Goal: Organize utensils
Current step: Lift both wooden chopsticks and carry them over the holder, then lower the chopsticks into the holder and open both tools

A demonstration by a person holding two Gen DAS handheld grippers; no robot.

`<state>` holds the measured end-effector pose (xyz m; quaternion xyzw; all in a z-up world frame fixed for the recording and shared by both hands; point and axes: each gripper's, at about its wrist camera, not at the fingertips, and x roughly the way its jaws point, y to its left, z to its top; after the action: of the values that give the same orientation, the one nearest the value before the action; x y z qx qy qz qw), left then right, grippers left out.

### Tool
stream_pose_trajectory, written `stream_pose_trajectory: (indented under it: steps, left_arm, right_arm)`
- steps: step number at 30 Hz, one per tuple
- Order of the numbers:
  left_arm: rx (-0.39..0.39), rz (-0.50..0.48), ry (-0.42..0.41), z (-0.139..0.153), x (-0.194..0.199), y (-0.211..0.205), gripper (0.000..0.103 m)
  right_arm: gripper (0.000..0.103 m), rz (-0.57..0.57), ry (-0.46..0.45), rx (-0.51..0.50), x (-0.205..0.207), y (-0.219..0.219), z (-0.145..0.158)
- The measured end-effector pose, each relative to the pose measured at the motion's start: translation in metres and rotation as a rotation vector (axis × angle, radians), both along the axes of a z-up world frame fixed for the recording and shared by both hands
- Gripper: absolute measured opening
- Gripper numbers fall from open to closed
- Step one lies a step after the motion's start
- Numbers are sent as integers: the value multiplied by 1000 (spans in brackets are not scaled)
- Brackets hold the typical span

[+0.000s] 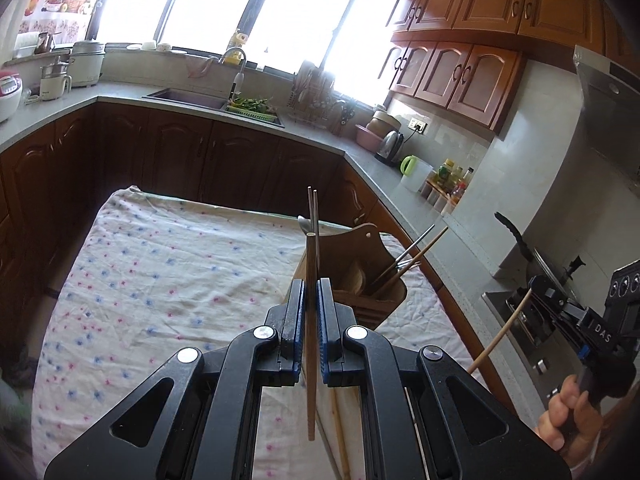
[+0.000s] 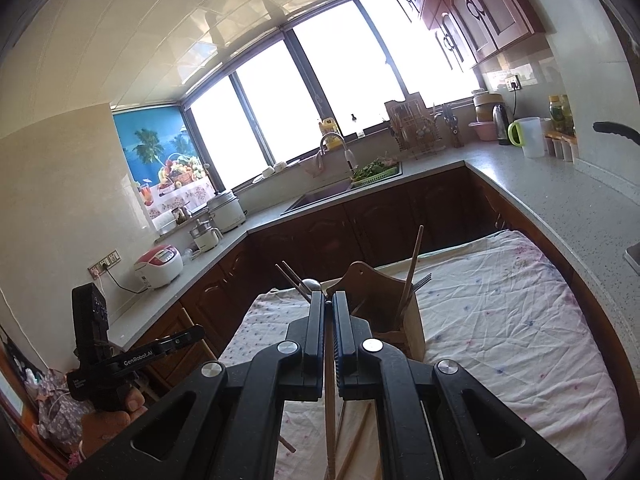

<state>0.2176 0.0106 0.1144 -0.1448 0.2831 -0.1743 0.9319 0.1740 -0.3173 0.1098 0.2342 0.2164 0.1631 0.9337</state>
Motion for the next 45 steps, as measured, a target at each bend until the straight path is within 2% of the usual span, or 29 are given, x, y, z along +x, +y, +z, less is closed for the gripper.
stream_pose_trajectory:
  steps: [7,14,21,29,38,43,45]
  left_arm:
    - [-11,4,-84,31,13,-8,5]
    - [-24,27,-179,65,40,-19,5]
    - [-58,64,-228,78,75,-30,5]
    - [-30,109,-227,41,105,-46,5]
    - [8,108,-158,-15,115,-55,5]
    - [23,90,-94,-40,119,-59,6]
    - [28,86,-97,-43,117,-60,6]
  right_arm:
    - [4,-44,-34,-4,25,-12,12]
    - [4,-98,-107,-25,57,-22,42]
    - [4,-161,-144,-42,97,-32,53]
    - [4,-189,-123,-67,122,-27,21]
    - [4,-160,-34,-52,129,-14,-29]
    - [4,-165,-2,-56,127,-14,-43]
    - [4,-152,22,-49,130,-14,-45]
